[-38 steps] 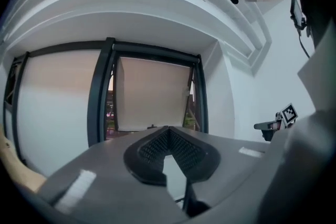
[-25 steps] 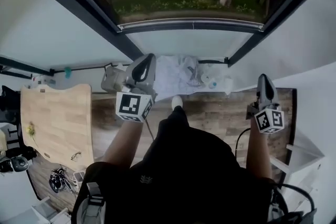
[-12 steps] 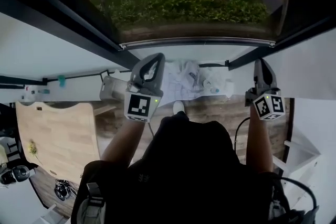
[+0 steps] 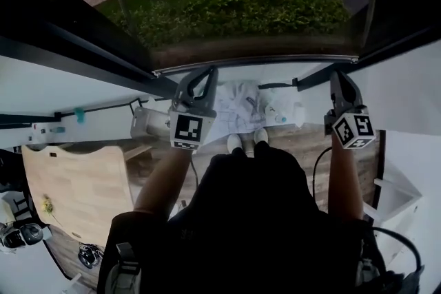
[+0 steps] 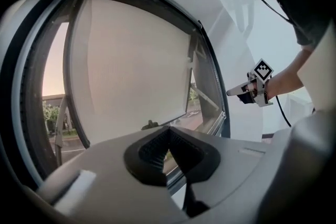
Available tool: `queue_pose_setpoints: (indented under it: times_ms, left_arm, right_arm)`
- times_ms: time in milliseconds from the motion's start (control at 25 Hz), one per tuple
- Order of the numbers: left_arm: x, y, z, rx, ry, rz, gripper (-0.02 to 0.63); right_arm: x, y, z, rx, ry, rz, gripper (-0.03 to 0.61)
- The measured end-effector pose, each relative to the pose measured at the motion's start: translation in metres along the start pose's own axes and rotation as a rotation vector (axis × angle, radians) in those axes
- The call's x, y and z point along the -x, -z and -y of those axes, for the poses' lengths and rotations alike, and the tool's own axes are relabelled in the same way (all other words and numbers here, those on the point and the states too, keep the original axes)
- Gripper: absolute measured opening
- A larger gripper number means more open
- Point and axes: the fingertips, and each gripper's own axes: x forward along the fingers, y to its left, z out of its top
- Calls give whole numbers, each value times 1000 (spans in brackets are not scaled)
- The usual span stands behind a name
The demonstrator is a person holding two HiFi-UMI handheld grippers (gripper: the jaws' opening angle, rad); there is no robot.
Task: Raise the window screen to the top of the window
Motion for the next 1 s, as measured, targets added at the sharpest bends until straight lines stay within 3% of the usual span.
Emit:
queue_pose_setpoints:
  times_ms: [280, 440, 600, 640, 680, 840, 1000]
  left_arm:
    - [-25, 60, 15, -74, 8, -117, 6]
    - [-26, 65, 17, -125, -32, -99, 6]
    - [-35, 81, 31, -165, -30, -165, 8]
    - [-37, 87, 33, -169, -33, -182, 8]
    - [-40, 93, 33, -169, -36, -196, 8]
    - [-49, 122, 33, -167, -26, -269, 23]
    - [-57, 142, 35, -160, 7, -314, 55]
  right_arm:
    - [-30, 53, -2, 89, -99, -101, -2]
    - [-45, 91, -10, 259, -178, -165, -2]
    - [-53, 103, -8, 393, -236, -189, 0]
    - [-56, 107, -6, 416, -242, -198, 14]
    - [-59, 111, -3, 435, -248, -212, 77]
    - [-72, 134, 3, 531, -278, -279, 114]
    - [-81, 156, 9, 687, -312, -372, 192]
